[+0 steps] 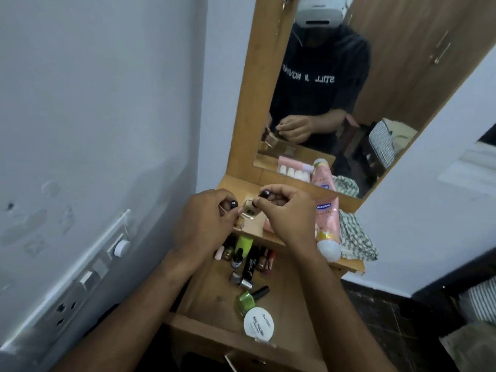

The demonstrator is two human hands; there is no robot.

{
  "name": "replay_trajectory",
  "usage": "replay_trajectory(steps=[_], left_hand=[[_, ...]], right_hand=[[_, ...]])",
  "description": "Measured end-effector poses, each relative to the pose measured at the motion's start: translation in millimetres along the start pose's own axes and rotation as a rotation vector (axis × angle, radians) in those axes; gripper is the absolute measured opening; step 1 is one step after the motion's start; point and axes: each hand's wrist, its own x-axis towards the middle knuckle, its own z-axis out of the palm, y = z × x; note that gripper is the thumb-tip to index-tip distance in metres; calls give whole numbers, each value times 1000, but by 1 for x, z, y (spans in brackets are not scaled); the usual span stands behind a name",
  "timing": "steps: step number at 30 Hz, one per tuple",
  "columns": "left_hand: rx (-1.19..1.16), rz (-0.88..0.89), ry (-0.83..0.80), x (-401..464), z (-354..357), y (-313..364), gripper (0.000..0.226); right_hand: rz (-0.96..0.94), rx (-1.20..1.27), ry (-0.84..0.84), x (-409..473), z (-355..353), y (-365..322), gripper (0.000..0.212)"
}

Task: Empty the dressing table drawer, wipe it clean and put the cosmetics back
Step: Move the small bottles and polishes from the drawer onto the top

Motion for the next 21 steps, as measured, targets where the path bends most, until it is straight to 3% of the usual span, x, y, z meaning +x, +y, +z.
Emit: replay_trajectory(steps=[13, 17, 21], left_hand=[[-18, -14, 5, 19, 15, -12, 9], [-1, -5, 32, 21, 14, -17, 10], [17, 24, 43, 22, 15, -18, 10]], right_hand=[[15, -231, 2, 98, 59, 11, 15], [-40, -317, 44, 106, 76, 14, 12], [-135, -414, 108, 109, 85, 23, 23]])
